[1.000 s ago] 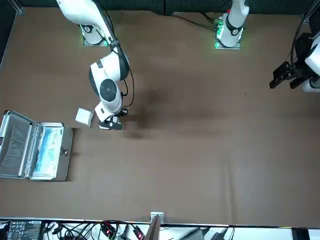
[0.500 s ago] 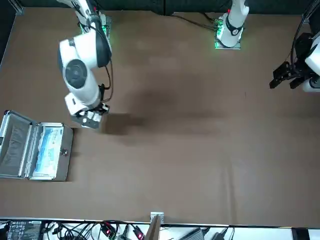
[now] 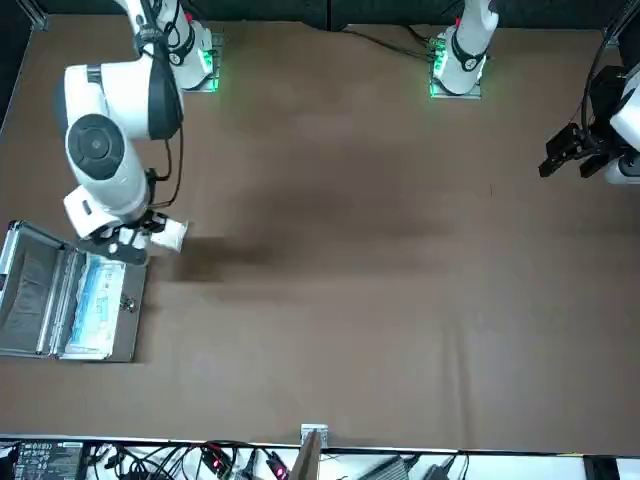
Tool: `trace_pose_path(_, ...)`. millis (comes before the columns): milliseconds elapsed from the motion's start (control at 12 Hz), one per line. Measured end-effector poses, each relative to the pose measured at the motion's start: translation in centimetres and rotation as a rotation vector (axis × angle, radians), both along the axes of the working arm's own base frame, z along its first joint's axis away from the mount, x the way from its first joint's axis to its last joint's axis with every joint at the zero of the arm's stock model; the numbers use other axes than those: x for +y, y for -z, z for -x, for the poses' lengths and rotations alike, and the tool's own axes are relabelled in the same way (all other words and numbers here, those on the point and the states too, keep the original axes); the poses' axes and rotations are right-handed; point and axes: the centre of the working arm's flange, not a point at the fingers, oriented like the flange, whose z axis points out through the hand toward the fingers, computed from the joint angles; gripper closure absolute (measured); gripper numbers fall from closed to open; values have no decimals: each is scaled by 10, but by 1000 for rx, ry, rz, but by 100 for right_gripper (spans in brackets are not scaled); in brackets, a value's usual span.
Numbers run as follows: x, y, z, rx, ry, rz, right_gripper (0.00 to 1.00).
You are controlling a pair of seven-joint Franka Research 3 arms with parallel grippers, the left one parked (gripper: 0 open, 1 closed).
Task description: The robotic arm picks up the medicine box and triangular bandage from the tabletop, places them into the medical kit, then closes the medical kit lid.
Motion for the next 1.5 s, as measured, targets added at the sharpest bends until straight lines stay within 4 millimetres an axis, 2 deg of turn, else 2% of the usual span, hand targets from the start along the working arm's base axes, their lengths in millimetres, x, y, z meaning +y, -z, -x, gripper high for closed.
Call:
trace_pose_path(167, -34, 7, -9, 37, -45, 67, 98)
trace_pose_path(417, -76, 33, -21, 96, -73, 184, 98)
trace_pose_path(667, -84, 72, -30, 149, -104, 285, 98)
trace_pose_path(750, -87, 93, -36, 171, -137, 357, 98)
trace_pose_path(833, -89, 102, -38, 177, -148, 382, 98)
trace_pose_path(1250, -102, 127, -46, 180, -163, 396, 98)
trace_pose_path(1500, -107, 136, -49, 181, -166, 394, 98)
